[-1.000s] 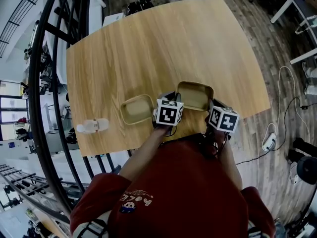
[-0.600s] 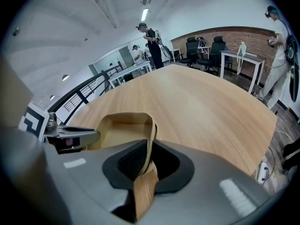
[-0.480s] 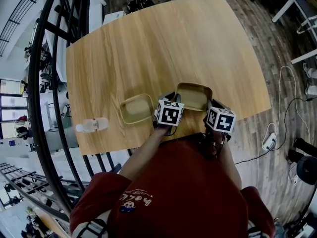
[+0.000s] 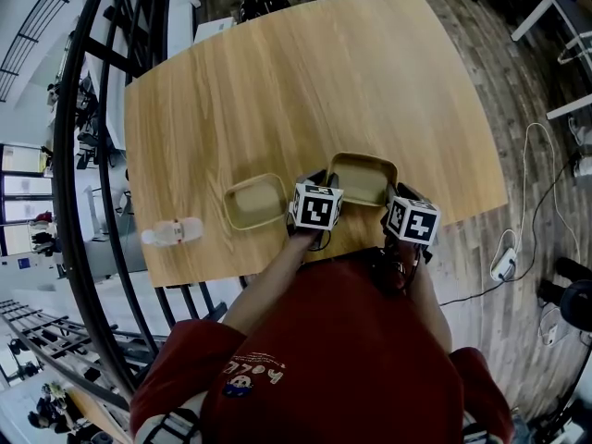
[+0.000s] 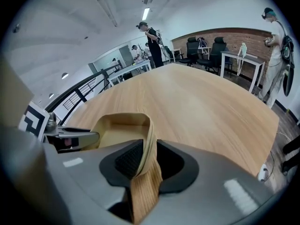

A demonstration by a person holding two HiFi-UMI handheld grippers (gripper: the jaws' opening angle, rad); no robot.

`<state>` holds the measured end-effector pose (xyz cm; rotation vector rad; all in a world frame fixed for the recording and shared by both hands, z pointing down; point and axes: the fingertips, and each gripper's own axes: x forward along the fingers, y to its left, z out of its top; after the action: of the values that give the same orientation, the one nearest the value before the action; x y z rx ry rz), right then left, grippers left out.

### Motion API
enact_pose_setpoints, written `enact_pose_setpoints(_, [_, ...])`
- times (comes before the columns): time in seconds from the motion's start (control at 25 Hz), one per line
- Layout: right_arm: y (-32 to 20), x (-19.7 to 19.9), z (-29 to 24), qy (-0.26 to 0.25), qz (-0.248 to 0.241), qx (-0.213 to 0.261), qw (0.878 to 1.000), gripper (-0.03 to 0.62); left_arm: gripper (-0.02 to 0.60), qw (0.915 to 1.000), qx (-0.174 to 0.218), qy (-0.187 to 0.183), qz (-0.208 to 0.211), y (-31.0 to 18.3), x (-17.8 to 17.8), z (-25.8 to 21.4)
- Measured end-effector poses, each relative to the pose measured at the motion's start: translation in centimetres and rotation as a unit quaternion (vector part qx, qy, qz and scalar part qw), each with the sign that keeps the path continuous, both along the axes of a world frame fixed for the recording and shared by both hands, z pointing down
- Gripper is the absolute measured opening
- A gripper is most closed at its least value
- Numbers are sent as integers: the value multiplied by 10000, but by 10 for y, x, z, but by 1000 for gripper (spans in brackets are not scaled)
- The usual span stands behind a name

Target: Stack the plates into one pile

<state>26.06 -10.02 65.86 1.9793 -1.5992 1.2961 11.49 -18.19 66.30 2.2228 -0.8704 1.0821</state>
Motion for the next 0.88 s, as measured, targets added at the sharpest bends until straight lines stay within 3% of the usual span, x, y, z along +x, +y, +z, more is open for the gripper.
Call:
enact_pose_setpoints(0.28, [-2, -3, 6, -275, 48, -22, 9996, 97, 91, 9999, -100, 93, -103, -3, -1, 6])
enact_pose_setpoints(0.56, [-2, -3, 9, -472, -23, 38, 9989, 51, 58, 9998, -187, 86, -67, 2, 1, 9])
enact_pose_setpoints(0.88, [-19, 0, -7, -361, -339, 192, 9986, 46, 57, 9995, -93, 139, -278, -1, 1, 0])
